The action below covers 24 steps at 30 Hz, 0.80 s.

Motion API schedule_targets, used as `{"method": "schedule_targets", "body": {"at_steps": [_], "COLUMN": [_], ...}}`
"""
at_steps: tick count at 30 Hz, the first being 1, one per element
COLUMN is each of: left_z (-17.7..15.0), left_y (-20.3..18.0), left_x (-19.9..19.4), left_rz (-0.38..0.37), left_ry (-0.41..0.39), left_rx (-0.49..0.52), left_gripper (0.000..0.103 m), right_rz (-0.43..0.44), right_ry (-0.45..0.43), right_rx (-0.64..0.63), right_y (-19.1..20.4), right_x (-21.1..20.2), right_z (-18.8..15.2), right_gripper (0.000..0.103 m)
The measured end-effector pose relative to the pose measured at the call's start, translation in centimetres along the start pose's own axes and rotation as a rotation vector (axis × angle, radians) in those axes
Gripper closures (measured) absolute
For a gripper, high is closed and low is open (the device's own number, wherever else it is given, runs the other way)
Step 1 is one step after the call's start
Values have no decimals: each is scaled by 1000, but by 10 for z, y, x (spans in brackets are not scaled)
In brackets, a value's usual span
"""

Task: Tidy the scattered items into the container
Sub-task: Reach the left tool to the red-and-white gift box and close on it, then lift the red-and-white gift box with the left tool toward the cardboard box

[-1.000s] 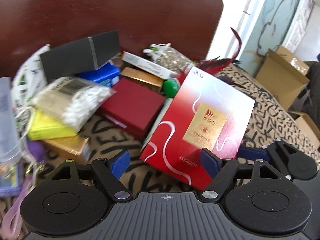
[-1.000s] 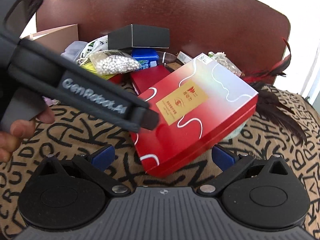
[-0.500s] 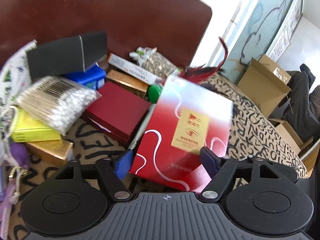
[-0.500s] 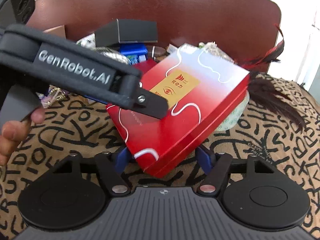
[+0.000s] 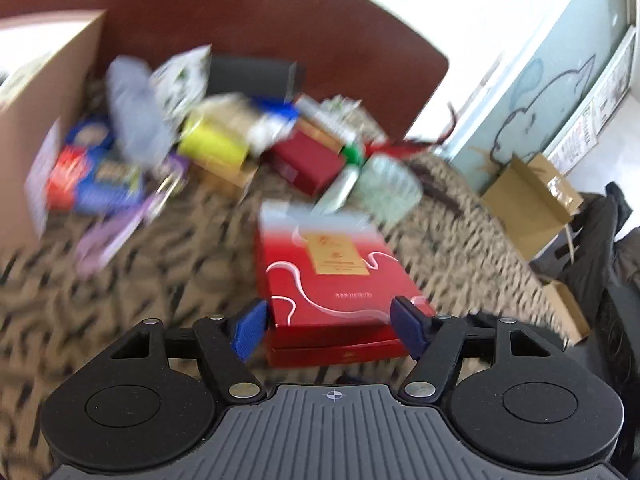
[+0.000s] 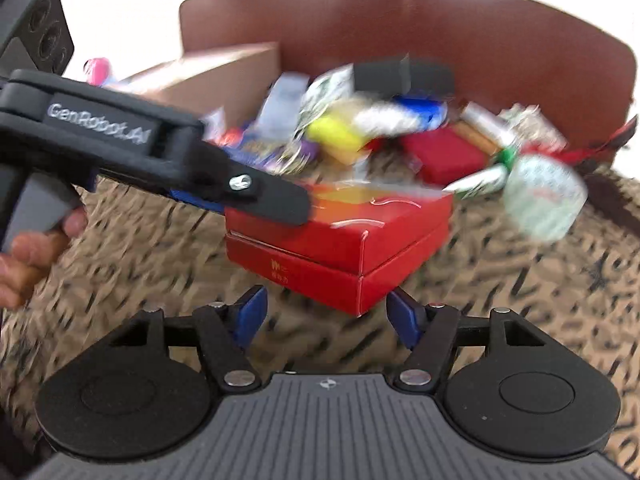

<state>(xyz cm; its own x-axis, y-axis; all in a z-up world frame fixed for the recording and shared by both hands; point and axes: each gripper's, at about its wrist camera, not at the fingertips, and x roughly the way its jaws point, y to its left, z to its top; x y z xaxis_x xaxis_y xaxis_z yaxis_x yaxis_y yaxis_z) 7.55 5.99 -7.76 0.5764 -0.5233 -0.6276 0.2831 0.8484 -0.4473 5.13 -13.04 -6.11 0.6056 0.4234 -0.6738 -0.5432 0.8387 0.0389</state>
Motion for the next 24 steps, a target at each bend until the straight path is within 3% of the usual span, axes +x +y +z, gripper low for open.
{"method": "schedule_targets", "body": {"at_steps": [3, 6, 9, 16, 18, 24], "left_z": [-17, -15, -4, 8, 7, 11], "left_y": [15, 24, 20, 18, 19, 29], "left_x": [6, 9, 16, 48, 52, 56], "left_rz": [46, 18, -8, 1, 14, -1], "left_ry": [41, 34, 19, 74, 82, 94], "left_rx": [-39, -73, -44, 8, 25, -2], "left_gripper": [17, 17, 16, 16, 25, 20], "right_rz": [-40, -68, -88, -21, -17, 7], "right_ry": [35, 42, 28, 48, 55, 60], "right_rx": [-48, -77, -99, -157, -165, -161], "right_y": [6, 5, 3, 3, 4, 6], "right_x": [-1, -5, -7, 12, 18, 24], "right_z": [-11, -13, -12, -2, 0, 4], "right_gripper": [23, 22, 22, 21, 22, 22]}}
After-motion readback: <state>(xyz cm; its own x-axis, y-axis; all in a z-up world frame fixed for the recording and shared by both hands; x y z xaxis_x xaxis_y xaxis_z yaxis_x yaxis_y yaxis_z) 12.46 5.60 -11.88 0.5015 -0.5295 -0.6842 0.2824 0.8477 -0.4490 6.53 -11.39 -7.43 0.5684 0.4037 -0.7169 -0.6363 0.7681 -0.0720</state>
